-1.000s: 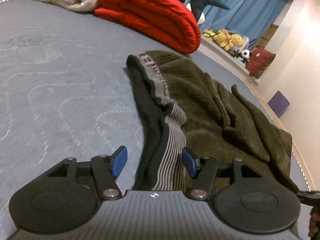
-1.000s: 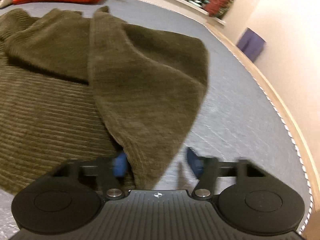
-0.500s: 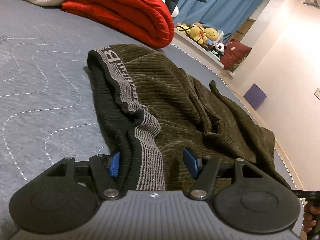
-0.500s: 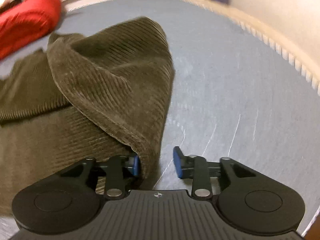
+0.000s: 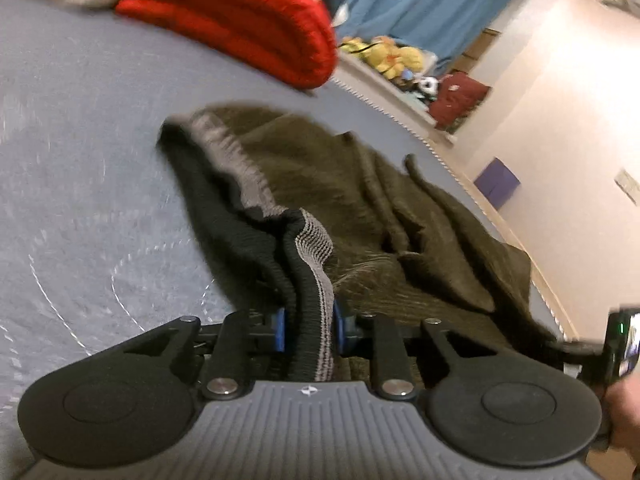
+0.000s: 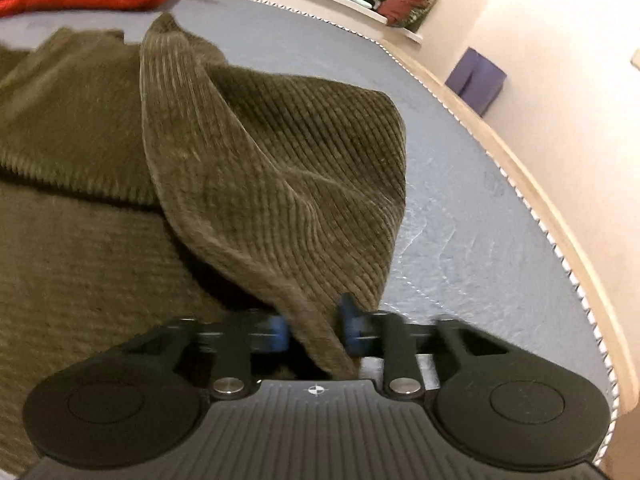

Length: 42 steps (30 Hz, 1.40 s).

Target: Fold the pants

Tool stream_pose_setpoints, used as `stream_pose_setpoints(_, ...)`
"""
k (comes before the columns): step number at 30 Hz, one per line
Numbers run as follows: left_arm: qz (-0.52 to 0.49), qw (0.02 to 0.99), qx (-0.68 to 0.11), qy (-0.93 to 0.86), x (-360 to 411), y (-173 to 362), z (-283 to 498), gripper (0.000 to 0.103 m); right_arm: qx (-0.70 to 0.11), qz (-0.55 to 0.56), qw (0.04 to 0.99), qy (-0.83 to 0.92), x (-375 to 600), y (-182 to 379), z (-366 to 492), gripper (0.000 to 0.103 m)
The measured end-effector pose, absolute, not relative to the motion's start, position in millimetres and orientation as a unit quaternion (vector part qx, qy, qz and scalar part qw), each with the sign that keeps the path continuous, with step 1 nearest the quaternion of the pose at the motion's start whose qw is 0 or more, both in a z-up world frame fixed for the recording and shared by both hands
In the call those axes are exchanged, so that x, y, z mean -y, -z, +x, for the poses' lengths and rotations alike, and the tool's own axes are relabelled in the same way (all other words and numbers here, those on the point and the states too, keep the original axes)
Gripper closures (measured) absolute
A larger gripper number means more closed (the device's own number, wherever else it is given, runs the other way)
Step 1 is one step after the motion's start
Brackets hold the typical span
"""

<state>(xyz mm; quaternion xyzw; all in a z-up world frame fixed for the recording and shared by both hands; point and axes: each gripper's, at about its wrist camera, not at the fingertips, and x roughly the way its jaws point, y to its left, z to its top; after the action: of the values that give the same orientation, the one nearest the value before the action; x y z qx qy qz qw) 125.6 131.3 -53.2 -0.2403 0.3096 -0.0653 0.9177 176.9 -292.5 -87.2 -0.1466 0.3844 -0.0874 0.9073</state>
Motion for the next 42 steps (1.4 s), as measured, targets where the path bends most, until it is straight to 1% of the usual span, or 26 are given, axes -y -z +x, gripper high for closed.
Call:
stream_pose_setpoints(1, -0.229, 0.923, -0.301, 0.069, -130, 45, 118, 0.081, -0.378, -0.143, 0.910, 0.093, 293, 82, 171, 0.094)
stream_pose_setpoints(4, -0.231, 0.927, -0.291, 0.049, -139, 28, 97, 0.083, -0.373, -0.078, 0.919, 0.100, 297, 61, 151, 0.095)
stream_pose_setpoints(6, -0.248, 0.923, -0.293, 0.014, -159, 24, 82, 0.084, -0.378, -0.039, 0.921, 0.092, 297, 47, 137, 0.095)
stream_pose_setpoints(10, -0.313, 0.896, -0.307, -0.068, -222, 16, 47, 0.089, -0.413, 0.018, 0.909, 0.054, 288, 31, 101, 0.095)
stream_pose_setpoints(15, -0.287, 0.895, -0.320, -0.120, -261, -11, 5, 0.090, -0.471, 0.053, 0.880, -0.009, 261, 36, 49, 0.095)
stream_pose_setpoints(19, -0.274, 0.884, -0.351, -0.144, -277, -12, -29, 0.091, -0.483, 0.026, 0.874, -0.040, 224, 39, 9, 0.095)
stream_pose_setpoints(21, -0.270, 0.876, -0.368, -0.158, -284, -8, -47, 0.096, -0.476, -0.002, 0.878, -0.044, 210, 41, -4, 0.095)
stream_pose_setpoints(22, -0.252, 0.871, -0.376, -0.190, -287, -7, -54, 0.103, -0.472, -0.018, 0.881, -0.039, 206, 42, -10, 0.095)
stream_pose_setpoints(24, -0.202, 0.872, -0.378, -0.237, -292, -10, -66, 0.101, -0.468, -0.037, 0.883, -0.025, 208, 46, -22, 0.095)
stream_pose_setpoints(25, -0.206, 0.878, -0.364, -0.231, -293, -15, -70, 0.101, -0.470, -0.038, 0.882, -0.015, 211, 47, -25, 0.095)
stream_pose_setpoints(27, -0.226, 0.901, -0.320, -0.189, -289, -28, -81, 0.098, -0.476, -0.024, 0.879, 0.001, 217, 46, -24, 0.086)
stream_pose_setpoints(29, -0.192, 0.927, -0.288, -0.146, -264, -42, -85, 0.079, -0.464, -0.001, 0.886, 0.007, 217, 37, -27, 0.062)
stream_pose_setpoints(30, -0.173, 0.936, -0.278, -0.130, -251, -47, -86, 0.074, -0.447, 0.004, 0.895, 0.006, 218, 29, -30, 0.057)
stream_pose_setpoints(31, -0.160, 0.942, -0.273, -0.115, -239, -51, -79, 0.066, -0.428, 0.002, 0.904, 0.000, 215, 23, -32, 0.050)
stream_pose_setpoints(32, -0.150, 0.946, -0.271, -0.098, -226, -52, -77, 0.065, -0.413, -0.004, 0.911, -0.006, 214, 18, -33, 0.048)
stream_pose_setpoints(37, -0.122, 0.949, -0.285, -0.052, -179, -46, -66, 0.066, -0.361, -0.027, 0.931, -0.042, 201, 9, -22, 0.046)
stream_pose_setpoints(39, -0.119, 0.949, -0.288, -0.044, -166, -41, -61, 0.072, -0.346, -0.042, 0.936, -0.057, 188, 7, -9, 0.046)
stream_pose_setpoints(41, -0.116, 0.947, -0.299, -0.040, -155, -26, -58, 0.084, -0.338, -0.068, 0.936, -0.065, 173, 9, 5, 0.044)
stream_pose_setpoints(42, -0.110, 0.946, -0.303, -0.033, -151, -21, -59, 0.086, -0.337, -0.087, 0.935, -0.067, 163, 12, 16, 0.043)
